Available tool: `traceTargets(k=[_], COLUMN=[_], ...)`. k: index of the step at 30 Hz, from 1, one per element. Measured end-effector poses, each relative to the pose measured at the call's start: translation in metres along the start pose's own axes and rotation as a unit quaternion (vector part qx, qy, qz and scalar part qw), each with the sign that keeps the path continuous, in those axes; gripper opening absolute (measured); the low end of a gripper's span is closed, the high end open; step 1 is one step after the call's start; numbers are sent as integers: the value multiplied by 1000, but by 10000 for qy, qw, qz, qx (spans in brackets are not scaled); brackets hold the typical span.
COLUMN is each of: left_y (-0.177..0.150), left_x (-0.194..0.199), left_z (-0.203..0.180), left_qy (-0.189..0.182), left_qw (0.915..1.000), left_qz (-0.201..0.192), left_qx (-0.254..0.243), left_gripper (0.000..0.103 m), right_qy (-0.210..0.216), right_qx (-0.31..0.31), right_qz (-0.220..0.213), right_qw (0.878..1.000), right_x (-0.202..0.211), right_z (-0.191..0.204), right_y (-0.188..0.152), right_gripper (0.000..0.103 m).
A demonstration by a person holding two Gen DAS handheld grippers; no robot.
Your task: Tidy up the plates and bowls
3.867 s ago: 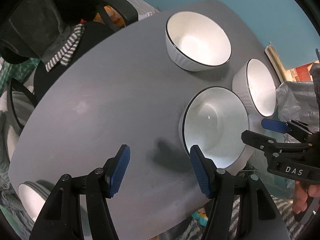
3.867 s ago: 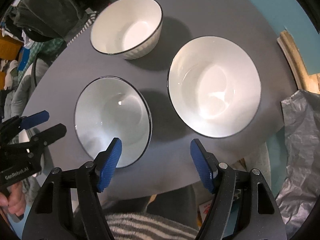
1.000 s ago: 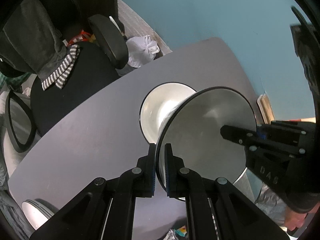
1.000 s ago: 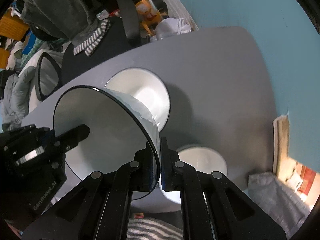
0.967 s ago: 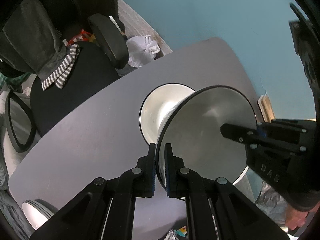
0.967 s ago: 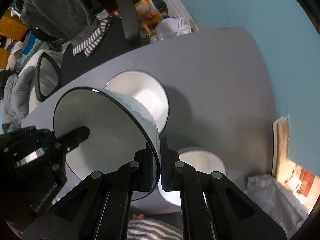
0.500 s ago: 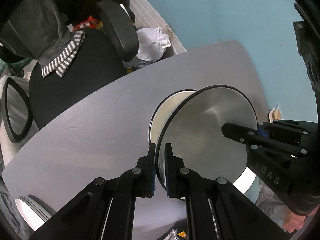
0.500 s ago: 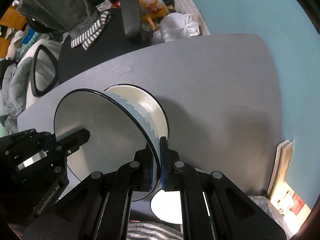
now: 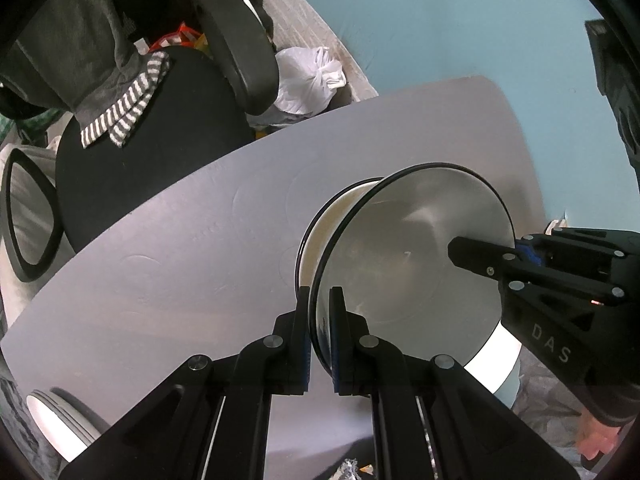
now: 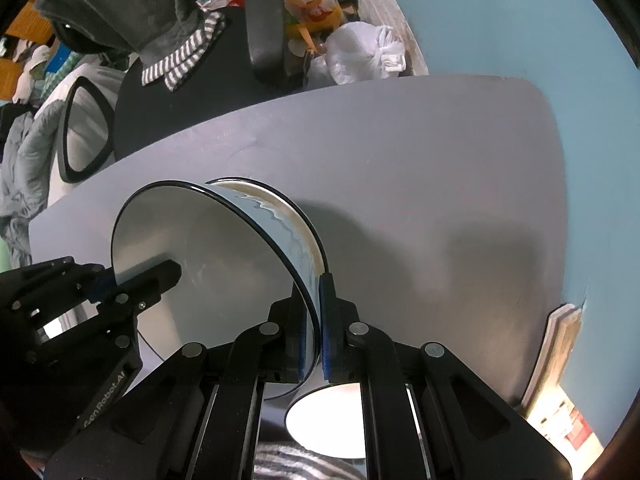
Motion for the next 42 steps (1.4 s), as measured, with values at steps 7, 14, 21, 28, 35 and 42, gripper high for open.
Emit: traceTargets(k=[7, 14, 21, 28, 35, 42], left_y=[-1, -3, -9, -17, -29, -46], left_x=[0, 4, 8, 24, 36, 37], left_z=[-2, 3, 10, 5, -4, -30], left_qy=[70, 352, 422, 417, 356, 188], left_qw=[10000, 9993, 9991, 9987, 9987, 9990], left_qz=[-34, -29, -77, -302, -377, -365], left_qx=[-29, -104, 15, 45, 28, -151], left_gripper=[9, 25, 33, 52, 54, 54], right_qy=[-76, -118, -152, -75, -45, -99], right_qx=[39, 166, 209, 169, 132, 108], right_qz=[58, 42, -6, -157, -317, -528], right_qw=[9999, 9998, 9997, 9997, 9994, 9985], right_x=[0, 1, 3, 11, 25, 38], right_z=[0, 2, 3, 1, -7, -26], right_y=[1, 1, -1, -5, -17, -40], right_gripper=[16, 16, 18, 31, 41, 51])
Point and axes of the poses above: each gripper's, at about its wrist camera, not at the fingertips, and x roughly against the way its jaws point, z to its left, y to its top, the point moved 8 cm from there along -x, roughly the way its jaws point, and after that the axes turned 6 degrees about -x, right-handed, at the moved point
